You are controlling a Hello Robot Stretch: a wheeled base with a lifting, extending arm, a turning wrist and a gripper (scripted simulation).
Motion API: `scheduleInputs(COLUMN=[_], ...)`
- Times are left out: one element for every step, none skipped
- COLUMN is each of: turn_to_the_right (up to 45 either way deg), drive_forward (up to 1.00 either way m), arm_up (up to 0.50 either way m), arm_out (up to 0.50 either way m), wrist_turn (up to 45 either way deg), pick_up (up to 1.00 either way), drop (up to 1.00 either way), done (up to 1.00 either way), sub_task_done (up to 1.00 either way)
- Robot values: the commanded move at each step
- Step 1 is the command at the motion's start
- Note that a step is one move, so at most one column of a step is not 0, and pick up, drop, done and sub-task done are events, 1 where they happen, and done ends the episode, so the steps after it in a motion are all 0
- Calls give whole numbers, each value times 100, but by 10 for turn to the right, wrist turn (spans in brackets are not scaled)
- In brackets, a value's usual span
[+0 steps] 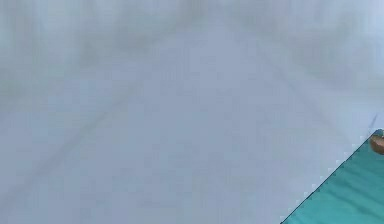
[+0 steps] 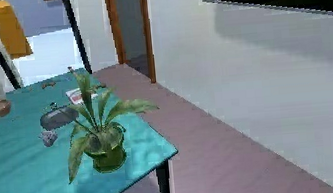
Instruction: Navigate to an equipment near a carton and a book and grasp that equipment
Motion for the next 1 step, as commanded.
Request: scheduleInputs(turn_to_the_right=[450], drive_forward=[0], arm_up=[0], arm_out=[0], wrist_turn=[0], pick_up=[0], drop=[0], done=[0], sub_task_done=[0])
